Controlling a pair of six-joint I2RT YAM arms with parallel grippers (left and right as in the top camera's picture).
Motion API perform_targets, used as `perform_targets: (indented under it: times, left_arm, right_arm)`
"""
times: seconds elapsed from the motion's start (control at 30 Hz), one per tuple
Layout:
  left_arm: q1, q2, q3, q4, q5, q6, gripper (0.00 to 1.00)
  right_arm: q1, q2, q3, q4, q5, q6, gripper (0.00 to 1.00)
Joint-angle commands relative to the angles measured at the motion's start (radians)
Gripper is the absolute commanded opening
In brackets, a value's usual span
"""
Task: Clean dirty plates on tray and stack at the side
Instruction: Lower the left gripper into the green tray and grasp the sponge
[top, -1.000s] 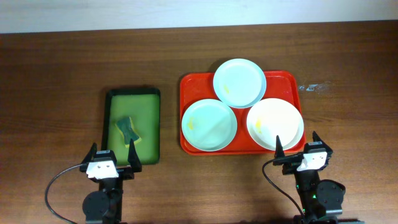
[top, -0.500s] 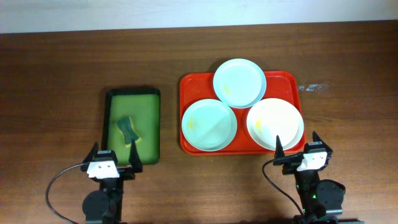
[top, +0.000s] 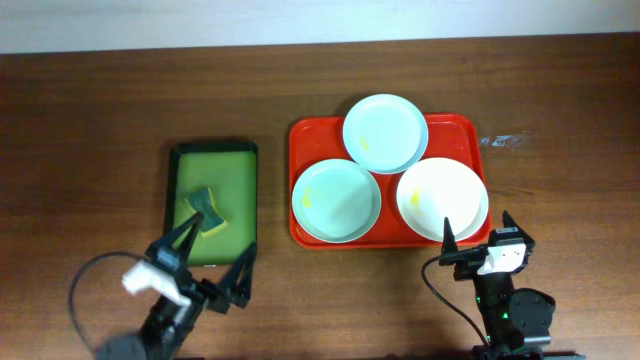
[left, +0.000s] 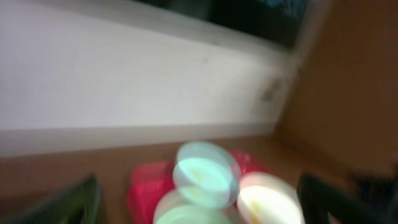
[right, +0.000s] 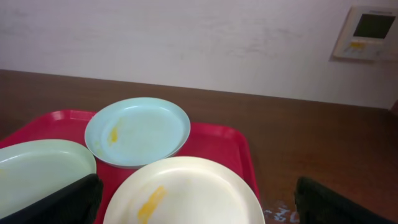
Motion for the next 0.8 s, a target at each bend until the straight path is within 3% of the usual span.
perform_targets:
  times: [0.0,0.07,0.13,0.2,0.27,0.43,0.77]
  left_arm:
    - [0.003,0.365,0.319,-0.338,-0.151,0.182,0.99]
    - [0.003,0.551,0.444,-0.5,-0.051,0.195,0.99]
    - [0.004,0.7,0.496,-0.547,-0.099,0.19,0.99]
    - [0.004,0.842,0.538,-0.586,-0.328,-0.055,0.99]
    - [0.004,0.973,0.554,-0.589,-0.383,-0.143,0.99]
    - [0.004,1.197,0.554,-0.512,-0.44,-0.143,0.99]
    - [0.011,1.452,0.554,-0.391,-0.443,-0.143,0.98]
  right_arm:
    - [0.005,-0.006,-0.009,-0.003,0.011,0.012,0.98]
    - [0.005,-0.006,-0.009,-0.003,0.011,0.012,0.98]
    - [0.005,-0.006,-0.009,-0.003,0.011,0.012,0.98]
    - [0.005,-0.006,-0.009,-0.003,0.011,0.012,0.98]
    - [0.005,-0.006,-0.009,-0.003,0.011,0.012,0.98]
    - [0.005,-0.006,-0.009,-0.003,0.011,0.012,0.99]
    - [0.005,-0.006,-0.009,-0.003,0.011,0.012,0.98]
